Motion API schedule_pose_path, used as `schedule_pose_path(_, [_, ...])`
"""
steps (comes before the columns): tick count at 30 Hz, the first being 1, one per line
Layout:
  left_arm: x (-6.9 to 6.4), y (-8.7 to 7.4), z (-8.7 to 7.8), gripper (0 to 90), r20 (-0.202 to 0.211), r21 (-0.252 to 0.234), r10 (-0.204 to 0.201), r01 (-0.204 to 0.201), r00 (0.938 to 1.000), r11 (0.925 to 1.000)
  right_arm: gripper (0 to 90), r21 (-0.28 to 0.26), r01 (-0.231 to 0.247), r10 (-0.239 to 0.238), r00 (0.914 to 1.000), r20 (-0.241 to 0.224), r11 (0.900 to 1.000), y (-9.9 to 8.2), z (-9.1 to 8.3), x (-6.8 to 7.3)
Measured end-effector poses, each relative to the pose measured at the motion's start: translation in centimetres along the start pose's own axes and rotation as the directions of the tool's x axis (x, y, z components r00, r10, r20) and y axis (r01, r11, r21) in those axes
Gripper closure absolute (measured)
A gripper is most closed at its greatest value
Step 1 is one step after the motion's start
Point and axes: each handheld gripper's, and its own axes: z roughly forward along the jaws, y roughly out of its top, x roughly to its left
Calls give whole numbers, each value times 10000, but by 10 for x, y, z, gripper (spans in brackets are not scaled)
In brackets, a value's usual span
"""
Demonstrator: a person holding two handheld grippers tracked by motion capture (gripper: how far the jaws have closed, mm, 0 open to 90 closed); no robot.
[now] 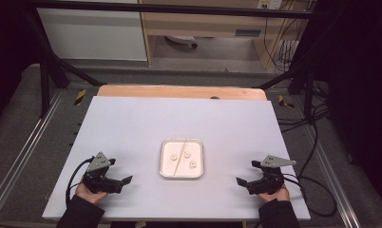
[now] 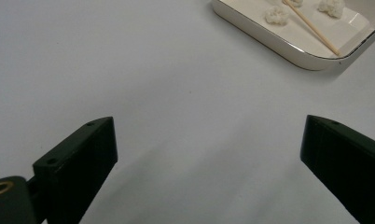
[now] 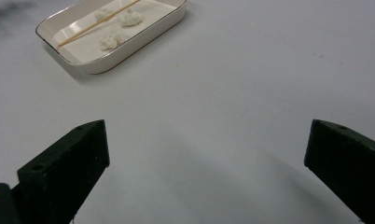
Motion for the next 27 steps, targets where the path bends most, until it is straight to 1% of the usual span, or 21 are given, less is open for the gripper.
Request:
schedule_pose_path(3, [-1,0,0,37,4,63,24,-24,10000,10000,7,-36,-8,8,10000,3,10000,0,0,0])
schedule_pose_path(16, [-4,5,1,39,37,47,29,-29,10000,10000,7,-39,0,0,10000,3,10000,0,0,0])
schedule_pose_path(21, [-7,8,3,41,21,17,0,0,10000,10000,7,-22,24,-24,10000,0,10000,0,0,0])
schedule_pose_path(27, [-12,14,7,44,9,101,2,-2,10000,9999,7,-33,23,-23,10000,-11,10000,0,0,0])
